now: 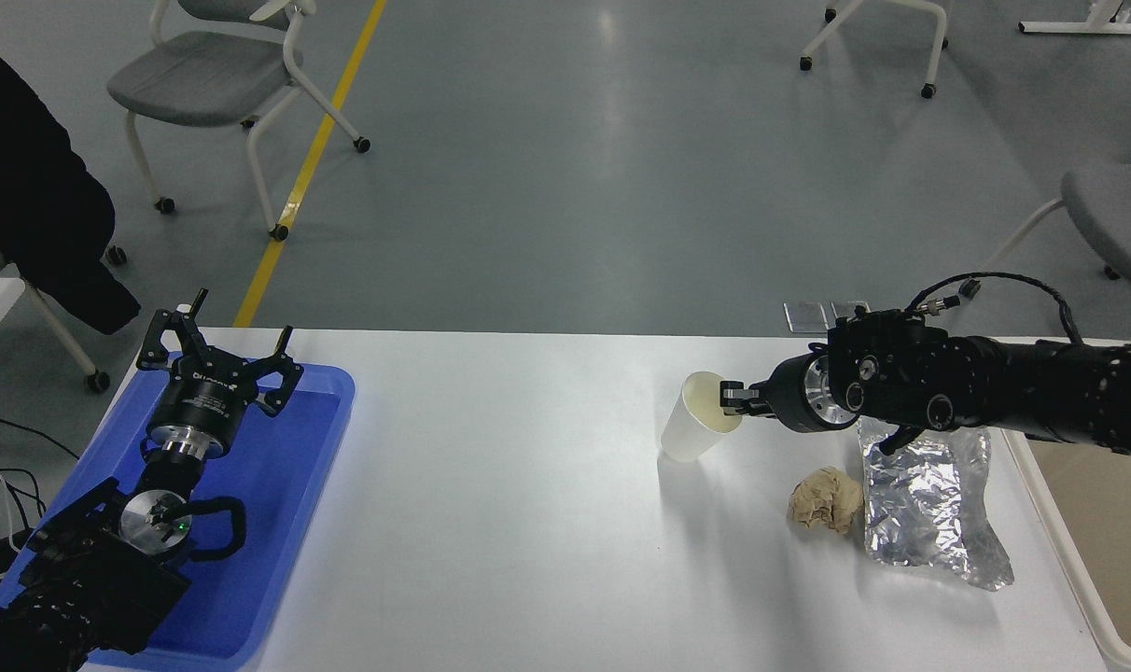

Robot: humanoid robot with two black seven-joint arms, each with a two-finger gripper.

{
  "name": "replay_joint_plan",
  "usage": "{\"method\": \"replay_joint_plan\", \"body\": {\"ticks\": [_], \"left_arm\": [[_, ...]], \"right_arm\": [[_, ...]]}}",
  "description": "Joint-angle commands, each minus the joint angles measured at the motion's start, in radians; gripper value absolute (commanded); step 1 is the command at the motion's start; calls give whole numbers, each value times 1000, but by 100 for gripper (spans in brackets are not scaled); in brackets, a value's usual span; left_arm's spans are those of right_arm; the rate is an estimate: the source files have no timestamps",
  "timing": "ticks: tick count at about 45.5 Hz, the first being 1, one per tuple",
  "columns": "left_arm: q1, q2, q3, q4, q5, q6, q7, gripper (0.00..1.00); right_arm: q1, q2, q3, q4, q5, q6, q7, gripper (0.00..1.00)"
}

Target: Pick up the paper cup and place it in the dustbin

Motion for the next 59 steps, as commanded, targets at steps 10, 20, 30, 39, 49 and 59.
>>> {"method": "replay_joint_plan", "body": {"ticks": [10, 20, 30, 39, 49, 59], "left_arm": [[0, 3, 0, -2, 0, 0, 0, 100], [1, 3, -2, -2, 0, 0, 0, 100], [0, 3, -2, -2, 0, 0, 0, 100], [1, 3, -2, -2, 0, 0, 0, 100], [1, 3, -2, 1, 0, 0, 0, 100], [1, 2, 0, 1, 0, 0, 0, 100]], "right_arm": [[625, -182, -313, 434, 69, 128, 0, 0], [925, -233, -382, 564, 144, 296, -3, 0], [1038, -231, -434, 598, 186, 367, -6, 0], [1061, -245, -494, 598, 175, 382, -8, 0], [1052, -386, -575, 538, -15, 378, -8, 0], [922, -664, -569, 298, -369, 384, 7, 0]]}}
